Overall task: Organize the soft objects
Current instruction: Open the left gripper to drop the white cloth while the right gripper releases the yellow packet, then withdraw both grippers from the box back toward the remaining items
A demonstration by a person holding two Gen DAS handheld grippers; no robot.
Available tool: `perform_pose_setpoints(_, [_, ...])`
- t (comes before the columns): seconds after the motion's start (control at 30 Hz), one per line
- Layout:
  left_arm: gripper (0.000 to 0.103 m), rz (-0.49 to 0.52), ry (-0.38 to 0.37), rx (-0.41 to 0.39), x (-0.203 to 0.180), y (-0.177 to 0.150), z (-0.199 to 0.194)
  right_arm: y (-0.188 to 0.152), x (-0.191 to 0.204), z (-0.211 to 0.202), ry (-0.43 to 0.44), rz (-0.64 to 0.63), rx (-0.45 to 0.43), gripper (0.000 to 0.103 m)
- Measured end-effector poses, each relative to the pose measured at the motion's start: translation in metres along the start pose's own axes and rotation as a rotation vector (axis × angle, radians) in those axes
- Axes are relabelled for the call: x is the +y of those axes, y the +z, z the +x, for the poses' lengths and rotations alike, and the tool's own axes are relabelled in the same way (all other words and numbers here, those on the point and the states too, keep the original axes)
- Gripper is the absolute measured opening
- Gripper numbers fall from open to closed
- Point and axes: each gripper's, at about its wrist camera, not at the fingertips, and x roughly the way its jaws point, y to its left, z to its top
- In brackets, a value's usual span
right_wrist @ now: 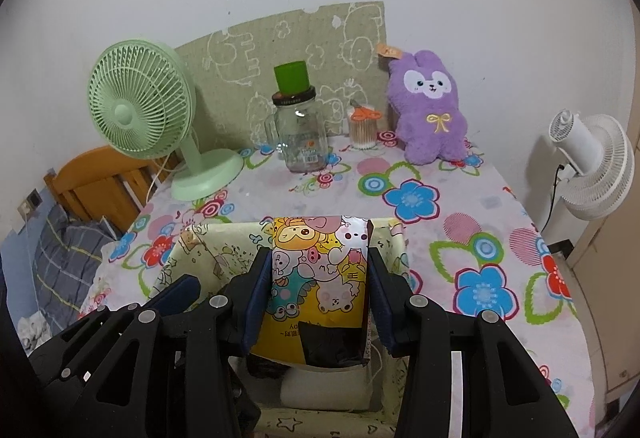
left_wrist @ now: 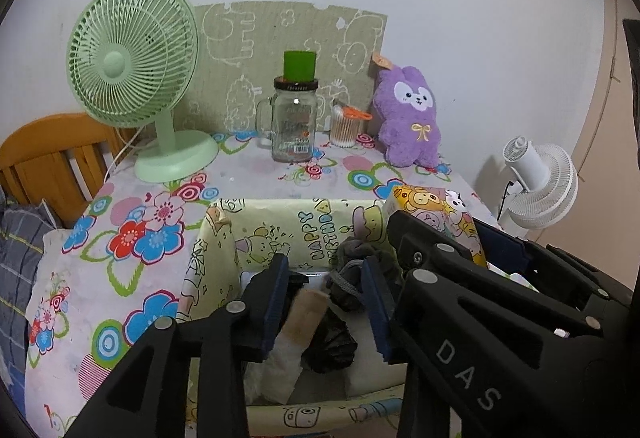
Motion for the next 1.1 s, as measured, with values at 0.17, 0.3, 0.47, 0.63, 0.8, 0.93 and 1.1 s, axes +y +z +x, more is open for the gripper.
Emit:
perform_pose_setpoints(0.17, [0.055,-0.002,0.017,0.028,0.003,-0.003,0.007,-0.001,0.001,0.012,0.017,0.000,0.033,0.052])
perform_pose_setpoints(0.3, [0.058,-0.006,0.033,0.036,0.007,-0.005,0.009,-0.002,0.004,0.021,0.037,-0.012,0.056,0.057])
perform_pose_setpoints(0.47, [0.065,-0.014,0.059,0.038,0.012,-0.005,0.010,-0.004,0.011,0.022,0.032,-0.041,0.048,0.082])
perform_pose_setpoints(0.63, [0.068,-0.012,0.064,0.037,0.013,-0.006,0.008,-0.004,0.013,0.022,0.028,-0.048,0.054,0.085])
perform_pose_setpoints(0.8, [0.074,-0.001,0.081,0.008,0.010,-0.006,-0.002,-0.003,0.014,0.012,0.017,-0.054,0.039,0.090])
perform_pose_setpoints(0.93, [0.079,0.008,0.088,-0.007,0.007,-0.006,-0.013,-0.003,0.014,0.001,-0.001,-0.058,0.025,0.094])
perform_pose_setpoints(1.1, [0.085,0.008,0.076,-0.023,0.003,-0.007,-0.027,-0.004,0.015,-0.017,-0.013,-0.060,0.002,0.095])
